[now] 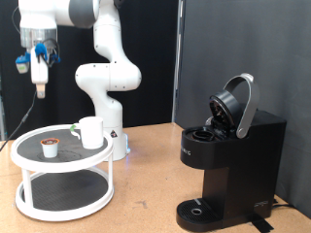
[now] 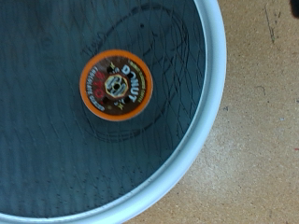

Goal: Make a cup of coffee with the keurig machine

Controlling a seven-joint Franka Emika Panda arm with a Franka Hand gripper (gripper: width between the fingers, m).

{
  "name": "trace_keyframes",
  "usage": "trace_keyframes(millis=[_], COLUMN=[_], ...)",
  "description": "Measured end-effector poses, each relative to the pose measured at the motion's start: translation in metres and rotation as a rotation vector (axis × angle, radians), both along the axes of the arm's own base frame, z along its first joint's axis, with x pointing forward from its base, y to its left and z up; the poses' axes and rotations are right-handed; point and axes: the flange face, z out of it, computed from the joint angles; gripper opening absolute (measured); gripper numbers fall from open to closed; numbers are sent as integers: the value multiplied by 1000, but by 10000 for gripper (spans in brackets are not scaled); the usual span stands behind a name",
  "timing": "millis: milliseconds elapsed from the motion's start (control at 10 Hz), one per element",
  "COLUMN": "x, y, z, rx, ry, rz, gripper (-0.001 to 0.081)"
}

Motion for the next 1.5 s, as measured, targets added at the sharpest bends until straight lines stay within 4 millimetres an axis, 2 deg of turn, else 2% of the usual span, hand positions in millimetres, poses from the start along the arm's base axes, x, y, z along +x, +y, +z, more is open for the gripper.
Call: trace_keyframes(millis=[400,700,1500], x=[-2,-7,-13], y=[2,8,18], z=[-56,-88,-136], rx=[-40,-51,-79], ry=[-27,-39,-52], rz=[0,-17,-24], gripper=[734,734,734])
